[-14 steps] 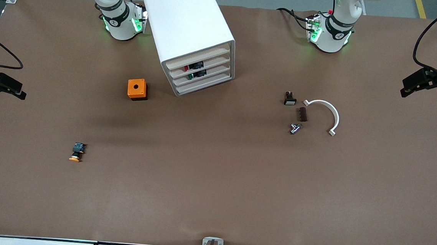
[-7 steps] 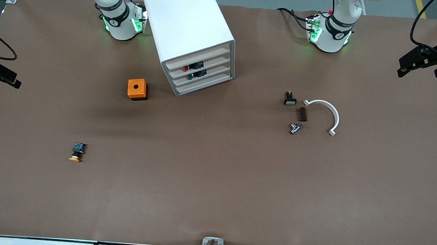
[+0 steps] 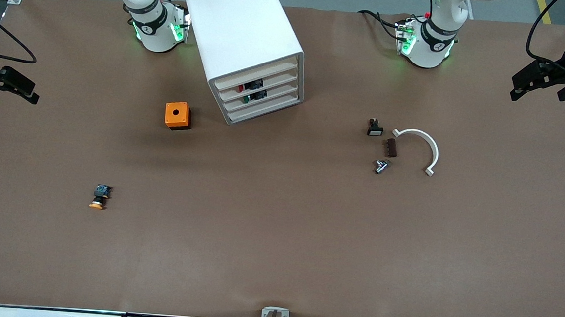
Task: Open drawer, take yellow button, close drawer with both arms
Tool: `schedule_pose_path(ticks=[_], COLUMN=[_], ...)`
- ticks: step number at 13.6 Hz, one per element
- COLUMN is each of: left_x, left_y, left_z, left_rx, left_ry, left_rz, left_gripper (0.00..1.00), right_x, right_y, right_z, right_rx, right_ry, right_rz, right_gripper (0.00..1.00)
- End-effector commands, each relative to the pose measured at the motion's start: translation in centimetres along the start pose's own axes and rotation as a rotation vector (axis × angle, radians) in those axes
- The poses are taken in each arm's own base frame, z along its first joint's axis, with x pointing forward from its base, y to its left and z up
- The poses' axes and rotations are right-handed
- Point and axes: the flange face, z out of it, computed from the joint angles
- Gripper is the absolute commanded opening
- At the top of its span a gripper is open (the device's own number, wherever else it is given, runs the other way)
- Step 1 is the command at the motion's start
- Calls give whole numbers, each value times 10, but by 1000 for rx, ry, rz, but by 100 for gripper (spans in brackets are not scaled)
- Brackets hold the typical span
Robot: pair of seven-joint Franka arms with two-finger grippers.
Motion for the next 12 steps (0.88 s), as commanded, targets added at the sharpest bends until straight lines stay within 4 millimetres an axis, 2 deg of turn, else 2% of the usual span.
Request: schedule_pose_path(ticks=[1, 2, 3, 6, 12], left_x=[0, 2, 6, 12, 17], left_y=[2, 2, 2, 3, 5], left_z=[1, 1, 3, 0, 1], left_rx=[-16, -16, -15, -4, -7], left_ry=[5, 3, 0, -3, -5], left_rz=[16, 25, 22, 22, 28], left_gripper=[100, 100, 100, 100, 100], right_x=[-4, -3, -2, 4, 5], right_y=[-2, -3, -13, -15, -15], right_z=[-7, -11, -13, -17, -16], right_rx=[-23, -22, -28, -41, -41], right_ry=[18, 29, 33, 38, 38], right_rz=[6, 6, -5, 3, 1], right_gripper=[100, 100, 100, 100, 100])
